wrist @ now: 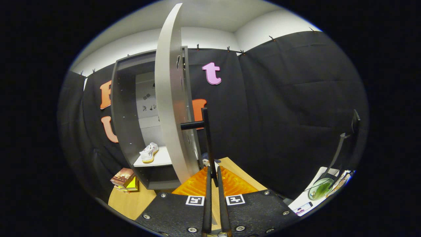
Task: Open the shoe cabinet door, grab the shoes and put them into the shoe cabinet, then close the shoe cabinet door.
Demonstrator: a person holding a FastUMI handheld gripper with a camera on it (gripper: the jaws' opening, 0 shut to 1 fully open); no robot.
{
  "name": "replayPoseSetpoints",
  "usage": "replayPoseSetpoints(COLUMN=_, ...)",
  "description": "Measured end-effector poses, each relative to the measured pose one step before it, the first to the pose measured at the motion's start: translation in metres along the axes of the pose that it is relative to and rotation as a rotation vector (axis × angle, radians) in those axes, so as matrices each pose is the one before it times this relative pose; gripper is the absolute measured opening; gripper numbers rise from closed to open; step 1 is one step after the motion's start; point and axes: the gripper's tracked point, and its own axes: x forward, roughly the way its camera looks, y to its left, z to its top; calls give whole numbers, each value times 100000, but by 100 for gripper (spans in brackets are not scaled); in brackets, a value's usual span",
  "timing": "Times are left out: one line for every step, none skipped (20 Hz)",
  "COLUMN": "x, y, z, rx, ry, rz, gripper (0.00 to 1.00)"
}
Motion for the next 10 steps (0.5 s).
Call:
replayPoseSetpoints(x=-415, y=-546, z=-65, rx=269, ry=198, rz=-2858, gripper=11)
replayPoseSetpoints(x=-448, y=-414, z=249, rx=-189, ry=-844, rz=-2108, gripper=13)
replayPoseSetpoints(x=-702, y=-26, z=147, rx=-196, ry=-1245, rz=-145, gripper=15)
replayPoseSetpoints(x=-428, y=370, z=225, rx=295, ry=-981, rz=1016, gripper=19)
replayPoseSetpoints(x=-530, y=568, z=50, rx=-563, ry=-823, rz=1510, gripper=24)
replayPoseSetpoints(x=-214, y=543, z=-225, rx=-1436, ry=-748, rz=1529, gripper=29)
replayPoseSetpoints(x=-40, y=842, z=-305, rx=-1654, ry=-439, rz=2155, gripper=33)
replayPoseSetpoints(x=-244, y=897, z=-244, rx=-400, ry=-302, rz=3027, gripper=37)
replayPoseSetpoints(x=62, y=1118, z=-602, rx=2437, ry=1773, rz=3167, gripper=40)
replayPoseSetpoints(x=-255, y=1857, z=-897, rx=2668, ry=3189, rz=5463, gripper=51)
